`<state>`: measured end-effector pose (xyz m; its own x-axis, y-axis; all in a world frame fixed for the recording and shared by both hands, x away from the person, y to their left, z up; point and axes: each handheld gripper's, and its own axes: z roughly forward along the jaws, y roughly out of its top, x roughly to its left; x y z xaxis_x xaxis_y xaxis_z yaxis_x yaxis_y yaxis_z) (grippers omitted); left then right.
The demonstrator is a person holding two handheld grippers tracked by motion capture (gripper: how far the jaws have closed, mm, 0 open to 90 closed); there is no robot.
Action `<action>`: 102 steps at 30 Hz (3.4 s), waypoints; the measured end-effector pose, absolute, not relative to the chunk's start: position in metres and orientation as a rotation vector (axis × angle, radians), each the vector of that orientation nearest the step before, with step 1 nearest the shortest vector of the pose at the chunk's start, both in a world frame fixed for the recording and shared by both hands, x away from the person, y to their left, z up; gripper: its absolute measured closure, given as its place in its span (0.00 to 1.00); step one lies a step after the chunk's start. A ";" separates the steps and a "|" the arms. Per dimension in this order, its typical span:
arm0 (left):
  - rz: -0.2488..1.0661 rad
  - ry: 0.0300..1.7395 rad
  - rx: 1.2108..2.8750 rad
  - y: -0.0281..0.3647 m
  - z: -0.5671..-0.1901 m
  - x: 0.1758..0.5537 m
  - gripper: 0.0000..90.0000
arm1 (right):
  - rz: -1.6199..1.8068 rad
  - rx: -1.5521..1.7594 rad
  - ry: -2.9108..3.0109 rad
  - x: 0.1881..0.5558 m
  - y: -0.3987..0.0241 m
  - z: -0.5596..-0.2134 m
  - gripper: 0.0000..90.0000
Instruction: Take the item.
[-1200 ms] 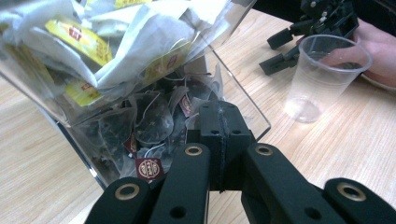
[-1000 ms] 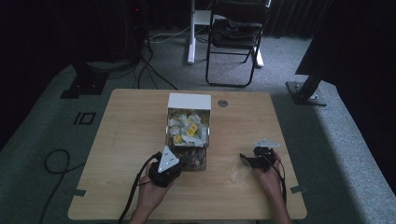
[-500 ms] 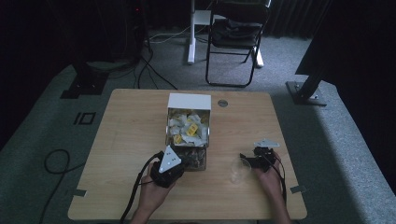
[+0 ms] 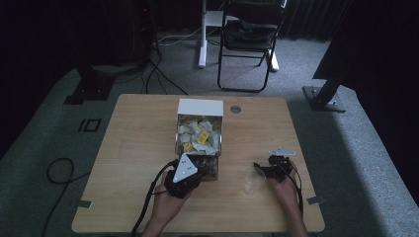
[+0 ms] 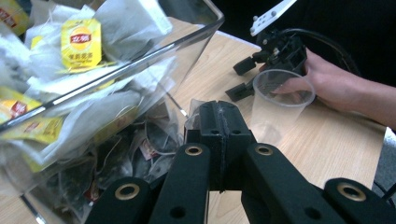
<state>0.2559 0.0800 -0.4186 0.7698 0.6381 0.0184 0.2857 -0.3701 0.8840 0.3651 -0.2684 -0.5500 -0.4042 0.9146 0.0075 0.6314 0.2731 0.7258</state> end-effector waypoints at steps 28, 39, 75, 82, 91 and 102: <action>0.396 0.624 1.974 0.057 -0.406 0.260 1.00 | 0.924 1.397 2.135 0.365 -0.268 -0.550 0.14; 0.391 0.600 1.975 0.048 -0.402 0.261 1.00 | 0.924 1.397 2.135 0.365 -0.268 -0.550 0.14; 0.340 0.555 1.982 0.014 -0.400 0.272 1.00 | 0.924 1.397 2.135 0.365 -0.268 -0.550 0.14; 0.339 0.545 1.985 0.008 -0.399 0.273 1.00 | 0.924 1.397 2.135 0.365 -0.268 -0.550 0.14; 0.334 0.529 1.988 -0.002 -0.398 0.275 1.00 | 0.924 1.397 2.135 0.365 -0.268 -0.550 0.14; 0.308 0.514 1.987 -0.020 -0.398 0.279 1.00 | 0.924 1.396 2.135 0.365 -0.268 -0.550 0.14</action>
